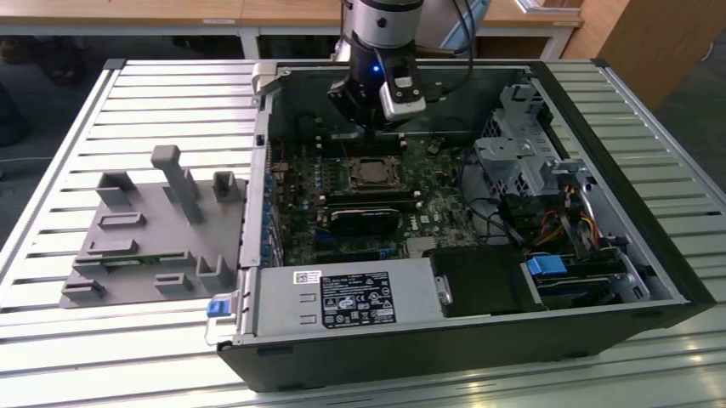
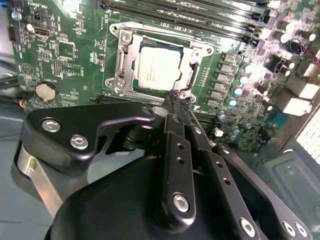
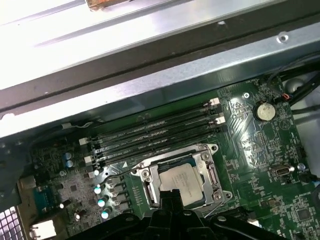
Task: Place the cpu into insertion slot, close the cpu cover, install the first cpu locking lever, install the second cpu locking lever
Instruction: 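Install the first cpu locking lever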
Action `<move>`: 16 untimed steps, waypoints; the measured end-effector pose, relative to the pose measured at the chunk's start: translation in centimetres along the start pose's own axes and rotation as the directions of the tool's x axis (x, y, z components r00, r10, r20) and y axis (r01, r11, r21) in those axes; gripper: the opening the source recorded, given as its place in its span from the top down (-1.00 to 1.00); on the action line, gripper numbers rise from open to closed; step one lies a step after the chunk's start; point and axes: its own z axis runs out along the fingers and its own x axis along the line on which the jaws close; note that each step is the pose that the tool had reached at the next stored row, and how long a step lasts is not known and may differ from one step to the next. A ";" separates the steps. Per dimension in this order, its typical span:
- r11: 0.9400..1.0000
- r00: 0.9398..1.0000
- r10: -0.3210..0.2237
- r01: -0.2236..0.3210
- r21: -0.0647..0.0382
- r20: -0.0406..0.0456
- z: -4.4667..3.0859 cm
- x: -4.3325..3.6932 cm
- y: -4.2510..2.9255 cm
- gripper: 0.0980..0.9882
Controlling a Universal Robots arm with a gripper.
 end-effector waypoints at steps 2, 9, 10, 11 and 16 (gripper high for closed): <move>1.000 1.000 -0.027 0.027 0.001 0.000 0.01 0.00 0.00 0.98; 0.994 0.994 -0.107 0.107 0.000 0.013 0.02 0.00 -0.01 0.98; 0.994 0.993 -0.114 0.114 -0.001 0.018 0.02 0.00 0.00 0.98; 0.993 0.992 -0.121 0.121 -0.001 0.021 0.03 0.00 0.00 0.98; 0.980 0.980 -0.198 0.198 -0.002 0.018 0.10 0.00 -0.01 0.98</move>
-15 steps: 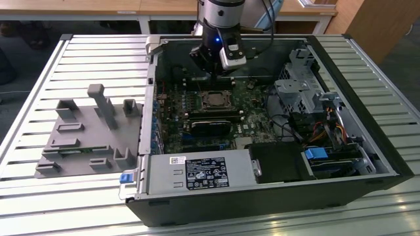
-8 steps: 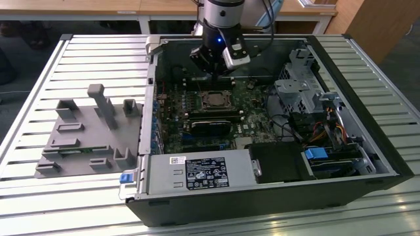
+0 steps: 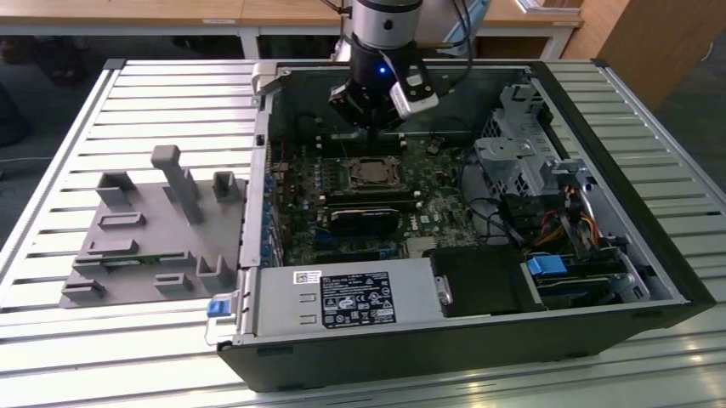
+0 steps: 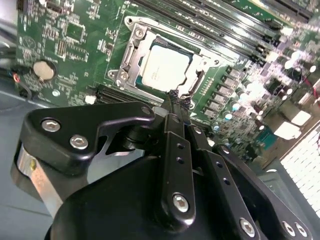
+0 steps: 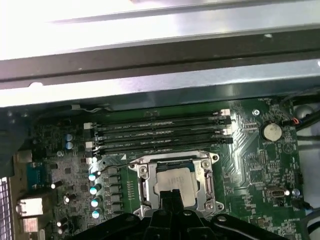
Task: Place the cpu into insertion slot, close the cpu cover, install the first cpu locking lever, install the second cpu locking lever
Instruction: 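Install the first cpu locking lever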
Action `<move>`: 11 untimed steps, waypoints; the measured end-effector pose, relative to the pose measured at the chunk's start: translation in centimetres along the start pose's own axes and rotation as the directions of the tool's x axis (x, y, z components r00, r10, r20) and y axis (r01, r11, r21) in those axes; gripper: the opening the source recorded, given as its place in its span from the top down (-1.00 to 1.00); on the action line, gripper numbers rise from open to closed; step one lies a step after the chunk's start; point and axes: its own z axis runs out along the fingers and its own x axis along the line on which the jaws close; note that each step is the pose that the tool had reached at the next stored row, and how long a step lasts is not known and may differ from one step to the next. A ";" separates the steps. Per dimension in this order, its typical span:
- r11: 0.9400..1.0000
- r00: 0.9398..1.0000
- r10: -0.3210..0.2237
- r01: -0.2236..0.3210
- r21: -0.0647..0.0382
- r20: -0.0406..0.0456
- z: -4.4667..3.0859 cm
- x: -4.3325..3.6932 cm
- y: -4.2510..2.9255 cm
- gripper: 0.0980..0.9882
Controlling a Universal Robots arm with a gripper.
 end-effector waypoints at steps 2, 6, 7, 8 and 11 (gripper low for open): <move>0.999 0.999 -0.036 0.036 -0.002 -0.002 0.07 0.00 0.00 0.98; 0.997 0.997 -0.079 0.079 -0.003 -0.004 0.19 0.22 -0.04 0.98; 0.997 0.997 -0.079 0.079 -0.003 -0.004 0.20 0.49 -0.07 0.98; 0.997 0.997 -0.079 0.079 -0.003 -0.004 0.22 0.87 -0.11 0.98; 0.997 0.997 -0.079 0.079 -0.003 -0.003 0.22 1.78 -0.21 0.98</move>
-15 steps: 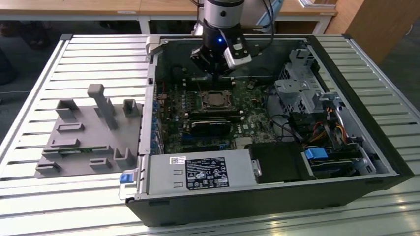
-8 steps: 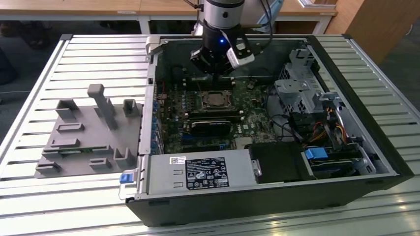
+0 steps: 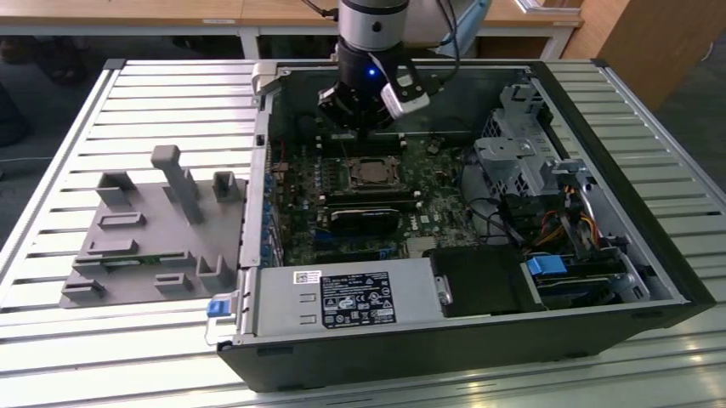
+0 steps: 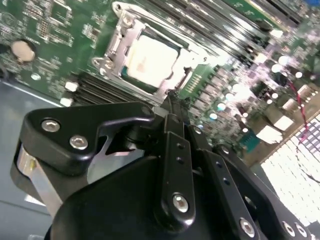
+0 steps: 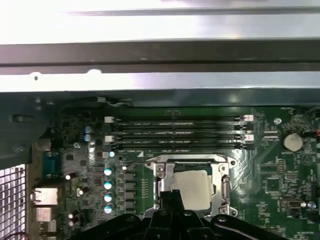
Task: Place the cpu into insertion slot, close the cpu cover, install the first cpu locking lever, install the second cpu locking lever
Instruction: 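Install the first cpu locking lever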
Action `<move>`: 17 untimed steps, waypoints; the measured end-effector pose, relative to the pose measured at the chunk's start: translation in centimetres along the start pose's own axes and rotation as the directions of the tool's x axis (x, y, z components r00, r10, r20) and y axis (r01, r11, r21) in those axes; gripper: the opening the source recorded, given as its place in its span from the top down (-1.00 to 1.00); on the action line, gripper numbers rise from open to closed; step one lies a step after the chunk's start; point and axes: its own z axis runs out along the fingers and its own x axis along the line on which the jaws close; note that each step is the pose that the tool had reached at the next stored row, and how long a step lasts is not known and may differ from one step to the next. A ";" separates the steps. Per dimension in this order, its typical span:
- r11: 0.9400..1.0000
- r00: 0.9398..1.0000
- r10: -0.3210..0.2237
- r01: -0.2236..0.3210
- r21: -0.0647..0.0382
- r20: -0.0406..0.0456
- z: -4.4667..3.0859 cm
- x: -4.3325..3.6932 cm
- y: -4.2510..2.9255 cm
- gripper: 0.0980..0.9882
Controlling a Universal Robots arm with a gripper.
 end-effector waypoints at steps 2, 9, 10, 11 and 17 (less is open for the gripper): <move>1.000 1.000 0.000 0.000 0.000 0.000 0.01 0.51 -0.01 0.98; 1.000 1.000 0.000 0.000 0.000 0.000 0.02 2.13 -0.01 0.98; 1.000 1.000 0.000 0.000 0.000 0.000 0.03 2.36 0.00 0.98; 1.000 1.000 0.000 0.000 0.000 0.000 0.04 2.58 0.01 0.98; 1.000 1.000 0.000 0.000 0.000 0.000 0.11 4.17 0.57 0.98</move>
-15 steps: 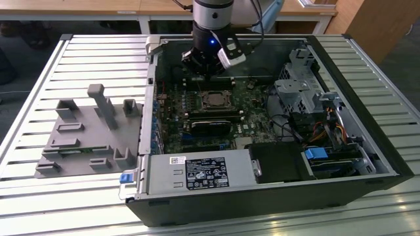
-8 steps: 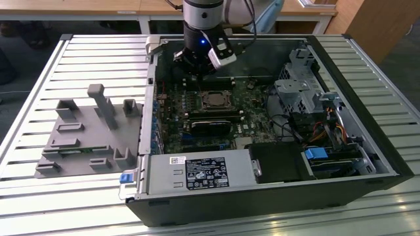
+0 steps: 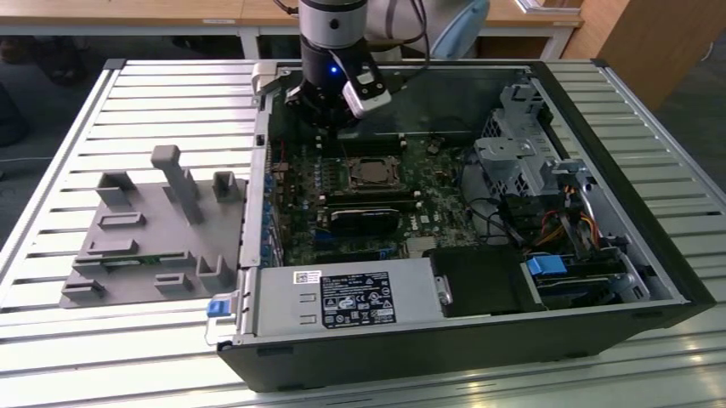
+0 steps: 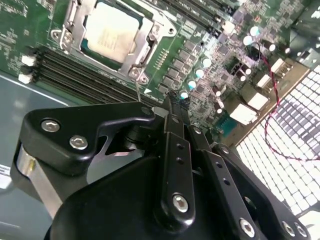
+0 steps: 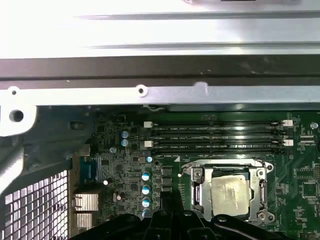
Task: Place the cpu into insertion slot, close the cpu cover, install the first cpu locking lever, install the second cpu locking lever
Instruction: 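Install the first cpu locking lever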
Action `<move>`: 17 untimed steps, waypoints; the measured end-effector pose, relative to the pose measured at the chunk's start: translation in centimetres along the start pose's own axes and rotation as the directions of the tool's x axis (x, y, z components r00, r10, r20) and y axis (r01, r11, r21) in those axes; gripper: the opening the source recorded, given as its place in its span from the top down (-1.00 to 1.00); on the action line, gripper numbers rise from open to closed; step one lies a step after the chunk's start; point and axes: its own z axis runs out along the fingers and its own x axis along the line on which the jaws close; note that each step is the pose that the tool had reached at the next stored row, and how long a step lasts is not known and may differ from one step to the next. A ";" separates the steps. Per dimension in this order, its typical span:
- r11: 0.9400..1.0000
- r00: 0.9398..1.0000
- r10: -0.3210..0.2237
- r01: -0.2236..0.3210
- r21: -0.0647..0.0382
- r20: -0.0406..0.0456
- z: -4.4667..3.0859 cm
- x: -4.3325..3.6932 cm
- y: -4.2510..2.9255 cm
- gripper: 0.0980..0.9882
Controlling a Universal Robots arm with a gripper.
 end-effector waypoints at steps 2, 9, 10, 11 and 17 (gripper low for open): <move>1.000 1.000 0.000 0.000 0.000 0.000 0.02 0.23 0.18 0.98; 1.000 1.000 0.000 0.000 0.000 0.000 0.12 0.43 0.80 0.98; 1.000 1.000 0.000 0.000 0.000 0.000 0.14 0.43 0.87 0.98; 1.000 1.000 0.000 0.000 0.000 0.000 0.15 0.43 0.93 0.98; 1.000 1.000 0.000 0.000 0.000 0.000 0.21 0.34 1.03 0.98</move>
